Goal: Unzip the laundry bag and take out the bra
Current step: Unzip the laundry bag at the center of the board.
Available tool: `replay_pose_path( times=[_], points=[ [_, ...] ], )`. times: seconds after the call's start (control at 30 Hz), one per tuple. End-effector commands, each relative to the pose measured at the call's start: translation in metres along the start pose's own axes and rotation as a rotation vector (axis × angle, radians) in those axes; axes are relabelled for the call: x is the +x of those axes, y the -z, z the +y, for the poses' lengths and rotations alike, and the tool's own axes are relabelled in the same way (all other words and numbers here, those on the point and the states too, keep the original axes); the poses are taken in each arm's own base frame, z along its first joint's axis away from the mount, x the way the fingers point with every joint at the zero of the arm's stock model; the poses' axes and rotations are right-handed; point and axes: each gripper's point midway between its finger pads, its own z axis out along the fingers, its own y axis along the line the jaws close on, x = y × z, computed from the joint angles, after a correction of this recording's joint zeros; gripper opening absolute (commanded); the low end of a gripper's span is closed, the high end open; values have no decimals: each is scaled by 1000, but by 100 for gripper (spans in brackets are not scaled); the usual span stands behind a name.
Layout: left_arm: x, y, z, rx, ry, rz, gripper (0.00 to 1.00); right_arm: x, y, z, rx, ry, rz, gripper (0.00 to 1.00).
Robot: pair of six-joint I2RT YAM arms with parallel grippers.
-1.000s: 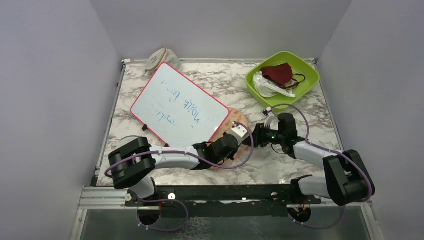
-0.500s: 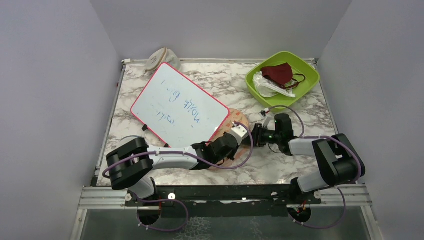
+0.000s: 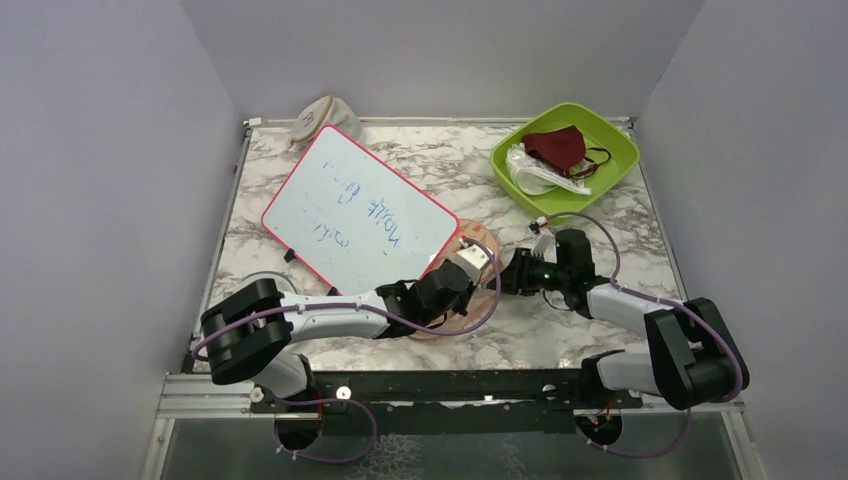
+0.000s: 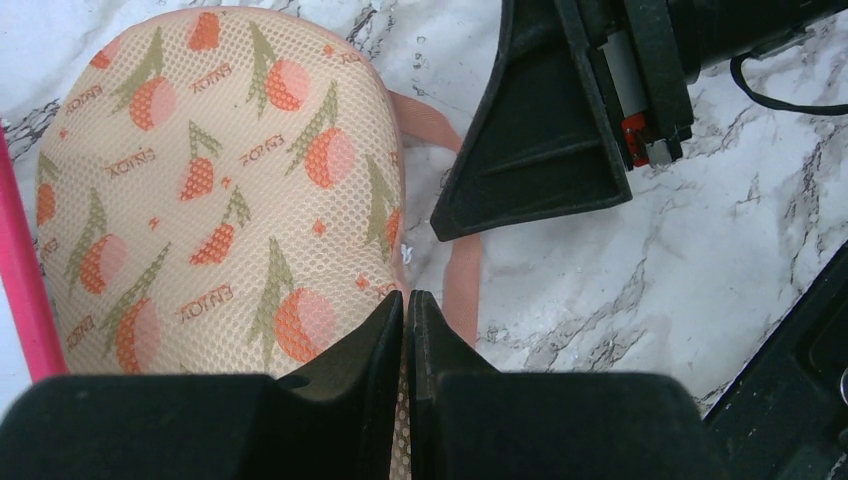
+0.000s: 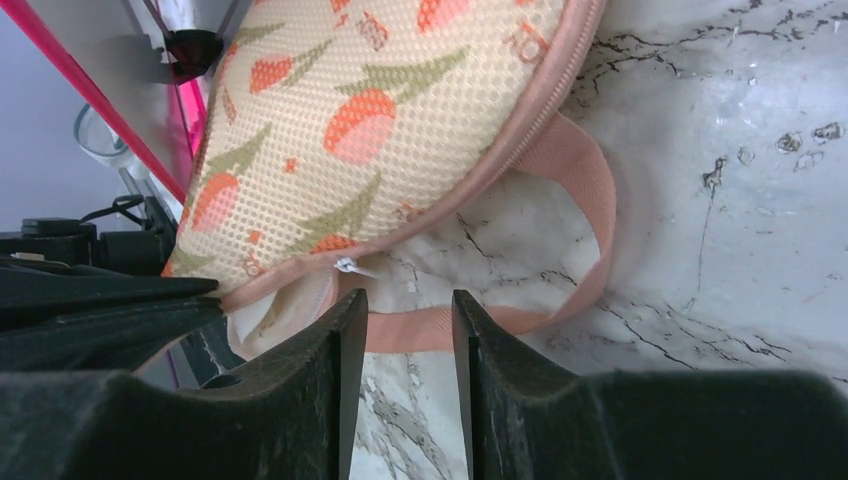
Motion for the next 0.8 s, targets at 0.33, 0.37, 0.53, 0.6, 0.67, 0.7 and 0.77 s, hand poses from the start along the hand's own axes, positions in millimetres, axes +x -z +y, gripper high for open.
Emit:
replay_pose_path(
  times=[0.33,0.37,0.53,0.6,0.67,0.7,0.77],
  points=[
    [-21,14,3,54,26,-71,0,-15,17,24,-142,384,-310,39],
    [-22,15,3,56,27,-72,0,-14,16,26,-163,410,-308,39],
    [-25,17,3,64,21,-80,0,-4,13,46,-325,482,-297,38],
    [-26,18,3,65,20,-82,0,-2,10,47,-344,498,-301,37],
    [-27,19,4,65,23,-86,0,0,5,43,-348,496,-295,35],
    [-28,19,4,65,24,-87,0,1,3,42,-358,497,-289,33],
    [-27,19,4,67,24,-84,0,2,3,45,-385,497,-299,31]
  ],
)
